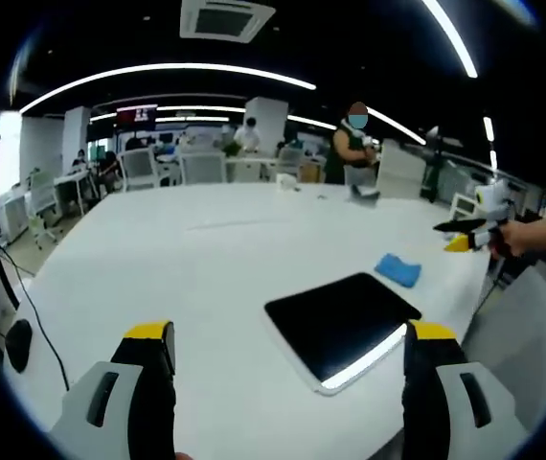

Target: Wipe the mirror surface with the cleaning cloth until all visible marks leave the cleaned area.

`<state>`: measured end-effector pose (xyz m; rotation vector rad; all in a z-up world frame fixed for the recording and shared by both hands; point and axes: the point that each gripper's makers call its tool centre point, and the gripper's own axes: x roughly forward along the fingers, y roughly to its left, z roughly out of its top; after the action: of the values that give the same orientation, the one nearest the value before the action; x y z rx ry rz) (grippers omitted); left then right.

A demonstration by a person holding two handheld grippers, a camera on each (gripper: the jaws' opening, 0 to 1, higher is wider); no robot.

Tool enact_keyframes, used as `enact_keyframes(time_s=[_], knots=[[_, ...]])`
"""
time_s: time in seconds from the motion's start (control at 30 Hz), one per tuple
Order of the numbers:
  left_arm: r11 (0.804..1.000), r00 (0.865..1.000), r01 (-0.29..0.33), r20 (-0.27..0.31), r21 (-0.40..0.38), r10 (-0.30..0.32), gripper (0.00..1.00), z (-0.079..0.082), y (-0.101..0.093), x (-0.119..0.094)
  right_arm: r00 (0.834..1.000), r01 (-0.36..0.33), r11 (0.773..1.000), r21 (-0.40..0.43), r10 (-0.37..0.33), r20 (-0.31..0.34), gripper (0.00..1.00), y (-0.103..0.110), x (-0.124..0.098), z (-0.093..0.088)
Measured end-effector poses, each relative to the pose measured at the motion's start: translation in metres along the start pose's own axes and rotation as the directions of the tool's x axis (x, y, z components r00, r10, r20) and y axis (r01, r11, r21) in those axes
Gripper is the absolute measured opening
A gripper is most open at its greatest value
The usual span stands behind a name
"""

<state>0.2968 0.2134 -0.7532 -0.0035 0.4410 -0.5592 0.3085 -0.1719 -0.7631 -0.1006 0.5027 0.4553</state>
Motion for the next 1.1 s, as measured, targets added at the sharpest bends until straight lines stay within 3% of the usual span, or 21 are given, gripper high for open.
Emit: enact_keyframes(time_s=[0.13,0.2,0.3,0.37,0.5,0.57,0.67,0.8,0.9,1.03,1.1], knots=[[0.999,1.0,-0.006,0.014,-0.032,0.006,1.0,0.003,0.0,-0.003,0.998,0.026,0.997,-0.076,-0.022,0.059,1.0,0.001,-0.01,0.002],[0.999,0.999,0.005,0.049,-0.035,-0.003,1.0,0.009,-0.004,-0.004,0.998,0.021,0.998,-0.065,-0.017,0.053,1.0,0.001,-0.01,-0.003],[1.0,1.0,0.016,0.009,-0.021,-0.016,1.0,0.002,-0.007,-0.002,0.999,0.02,1.0,-0.013,-0.02,0.032,1.0,-0.001,-0.008,-0.012],[1.0,1.0,0.019,0.017,-0.008,-0.019,1.0,0.006,-0.009,-0.002,1.0,0.022,1.0,-0.002,-0.022,0.014,1.0,0.0,-0.005,-0.012],[1.0,0.999,0.012,0.046,-0.017,-0.011,1.0,0.009,-0.008,-0.004,0.999,0.016,1.0,-0.006,-0.015,0.044,1.0,0.005,-0.001,-0.011],[0.999,1.0,0.005,0.02,-0.04,-0.004,1.0,0.0,-0.007,-0.005,1.0,-0.006,0.999,0.038,0.006,-0.005,1.0,0.013,-0.001,-0.02],[0.999,1.0,0.001,0.015,-0.041,0.0,1.0,-0.001,-0.006,-0.006,1.0,-0.003,1.0,0.014,0.003,0.005,1.0,0.012,-0.001,-0.017],[0.999,0.999,-0.003,0.051,-0.038,0.005,1.0,0.007,-0.005,-0.01,0.999,0.023,1.0,0.0,-0.023,0.049,1.0,0.008,-0.004,-0.01],[0.998,1.0,-0.008,0.02,-0.058,0.009,1.0,-0.004,-0.002,-0.009,1.0,0.017,0.999,0.042,-0.016,-0.007,1.0,0.01,-0.002,-0.02],[0.999,0.998,-0.015,0.063,-0.043,0.018,1.0,0.011,-0.001,-0.012,1.0,0.016,1.0,-0.005,-0.015,0.025,1.0,0.012,0.001,-0.014],[0.999,0.999,-0.022,0.047,-0.041,0.024,1.0,0.003,-0.001,-0.012,1.0,0.001,0.999,0.036,-0.001,-0.013,1.0,0.015,0.0,-0.024]])
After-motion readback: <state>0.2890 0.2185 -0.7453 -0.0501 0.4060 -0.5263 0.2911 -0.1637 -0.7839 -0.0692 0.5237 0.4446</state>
